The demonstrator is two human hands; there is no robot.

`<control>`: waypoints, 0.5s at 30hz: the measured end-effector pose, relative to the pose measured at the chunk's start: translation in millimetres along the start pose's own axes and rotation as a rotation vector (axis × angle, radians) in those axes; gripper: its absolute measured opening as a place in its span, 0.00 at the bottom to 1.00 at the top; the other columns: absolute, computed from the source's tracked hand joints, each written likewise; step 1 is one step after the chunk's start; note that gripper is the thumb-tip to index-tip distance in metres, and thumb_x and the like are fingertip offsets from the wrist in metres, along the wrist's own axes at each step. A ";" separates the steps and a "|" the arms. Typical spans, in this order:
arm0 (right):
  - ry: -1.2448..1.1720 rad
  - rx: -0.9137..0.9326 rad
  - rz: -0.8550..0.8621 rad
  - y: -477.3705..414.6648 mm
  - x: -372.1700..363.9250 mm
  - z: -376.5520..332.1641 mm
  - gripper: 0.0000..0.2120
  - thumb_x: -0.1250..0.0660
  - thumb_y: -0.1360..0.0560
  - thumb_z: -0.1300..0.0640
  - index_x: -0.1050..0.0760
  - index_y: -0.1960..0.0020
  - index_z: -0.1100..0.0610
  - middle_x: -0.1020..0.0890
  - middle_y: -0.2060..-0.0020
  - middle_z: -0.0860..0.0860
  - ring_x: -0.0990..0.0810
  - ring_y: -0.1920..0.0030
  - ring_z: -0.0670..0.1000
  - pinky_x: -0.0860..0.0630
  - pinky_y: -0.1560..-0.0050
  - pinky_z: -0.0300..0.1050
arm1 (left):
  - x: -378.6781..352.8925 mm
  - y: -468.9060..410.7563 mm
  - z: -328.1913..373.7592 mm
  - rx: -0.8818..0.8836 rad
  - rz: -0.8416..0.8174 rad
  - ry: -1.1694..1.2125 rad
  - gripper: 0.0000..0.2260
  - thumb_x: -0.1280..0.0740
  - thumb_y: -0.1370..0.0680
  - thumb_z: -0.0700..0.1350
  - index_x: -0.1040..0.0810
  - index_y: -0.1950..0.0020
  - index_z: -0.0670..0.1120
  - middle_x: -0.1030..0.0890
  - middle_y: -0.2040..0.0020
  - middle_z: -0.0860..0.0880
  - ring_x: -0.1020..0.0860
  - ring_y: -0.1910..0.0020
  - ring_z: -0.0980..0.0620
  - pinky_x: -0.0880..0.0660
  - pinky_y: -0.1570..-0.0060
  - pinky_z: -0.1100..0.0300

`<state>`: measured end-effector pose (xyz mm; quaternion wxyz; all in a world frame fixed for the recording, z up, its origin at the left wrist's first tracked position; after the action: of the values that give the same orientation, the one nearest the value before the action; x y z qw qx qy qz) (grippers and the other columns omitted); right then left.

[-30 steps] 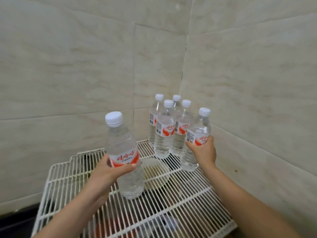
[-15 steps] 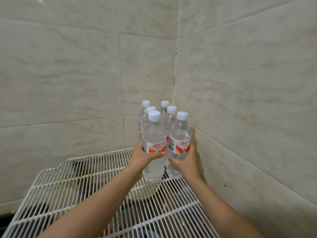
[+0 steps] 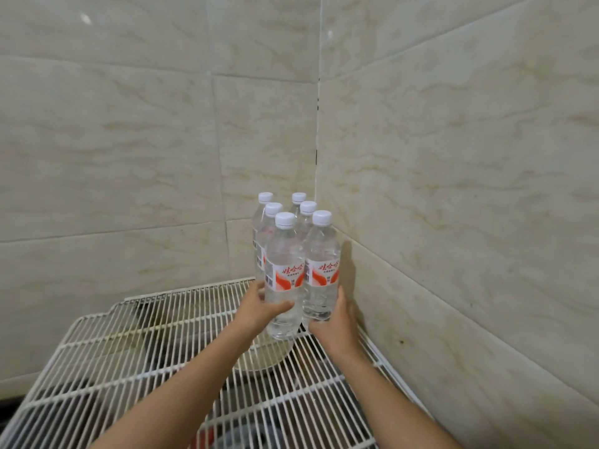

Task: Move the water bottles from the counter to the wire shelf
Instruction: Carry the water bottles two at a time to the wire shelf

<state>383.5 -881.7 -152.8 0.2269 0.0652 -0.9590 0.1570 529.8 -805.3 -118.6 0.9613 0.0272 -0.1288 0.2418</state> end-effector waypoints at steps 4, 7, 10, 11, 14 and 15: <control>0.239 0.345 0.278 19.5 19.9 -39.3 0.39 0.26 0.35 0.55 0.41 0.30 0.58 0.33 0.34 0.61 0.30 0.37 0.59 0.24 0.42 0.57 | 21.8 28.8 -25.9 0.076 0.001 -0.124 0.32 0.30 0.28 0.45 0.41 0.28 0.44 0.32 0.31 0.40 0.28 0.37 0.43 0.28 0.45 0.53; 0.376 0.787 0.340 46.0 7.8 -78.6 0.28 0.32 0.34 0.53 0.36 0.38 0.59 0.33 0.40 0.60 0.31 0.42 0.57 0.23 0.48 0.52 | 53.0 54.5 -38.6 0.087 0.080 -0.159 0.28 0.33 0.26 0.46 0.38 0.29 0.43 0.30 0.32 0.40 0.27 0.40 0.45 0.27 0.48 0.57; 0.420 1.021 0.204 68.6 -20.4 -92.2 0.25 0.33 0.33 0.52 0.35 0.39 0.57 0.34 0.40 0.59 0.32 0.43 0.56 0.22 0.50 0.51 | 92.7 85.0 -46.3 0.093 0.206 -0.190 0.22 0.35 0.25 0.45 0.34 0.32 0.43 0.28 0.34 0.42 0.27 0.39 0.45 0.30 0.47 0.57; 0.405 1.064 0.146 75.0 -27.9 -93.9 0.28 0.30 0.35 0.53 0.35 0.38 0.56 0.34 0.40 0.59 0.32 0.42 0.56 0.22 0.50 0.51 | 108.5 99.0 -48.3 0.098 0.260 -0.191 0.21 0.35 0.24 0.45 0.32 0.33 0.42 0.26 0.36 0.42 0.27 0.40 0.46 0.30 0.47 0.57; 0.419 1.157 -0.012 91.6 -41.4 -103.4 0.28 0.30 0.35 0.51 0.34 0.39 0.54 0.25 0.42 0.60 0.25 0.43 0.57 0.21 0.52 0.50 | 171.2 152.8 -53.5 0.082 0.485 -0.155 0.16 0.35 0.25 0.41 0.27 0.38 0.39 0.22 0.44 0.41 0.24 0.47 0.46 0.30 0.51 0.59; 0.428 1.185 -0.036 96.9 -44.5 -109.7 0.25 0.33 0.34 0.49 0.33 0.39 0.54 0.22 0.44 0.60 0.23 0.44 0.57 0.21 0.53 0.50 | 193.1 175.1 -55.2 0.071 0.560 -0.161 0.14 0.35 0.25 0.40 0.25 0.41 0.38 0.21 0.48 0.42 0.22 0.49 0.46 0.29 0.52 0.60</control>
<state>449.4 -751.8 -106.4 0.3416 0.1633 -0.6415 0.6672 624.2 -556.1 -123.3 0.8423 0.0434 -0.1985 0.4993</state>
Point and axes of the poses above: each hand's wrist, its own y-axis away from the middle knuckle, its own x-axis out of the back of the hand, z = x × y, the point moved 8 cm from there along -y, towards the middle knuckle
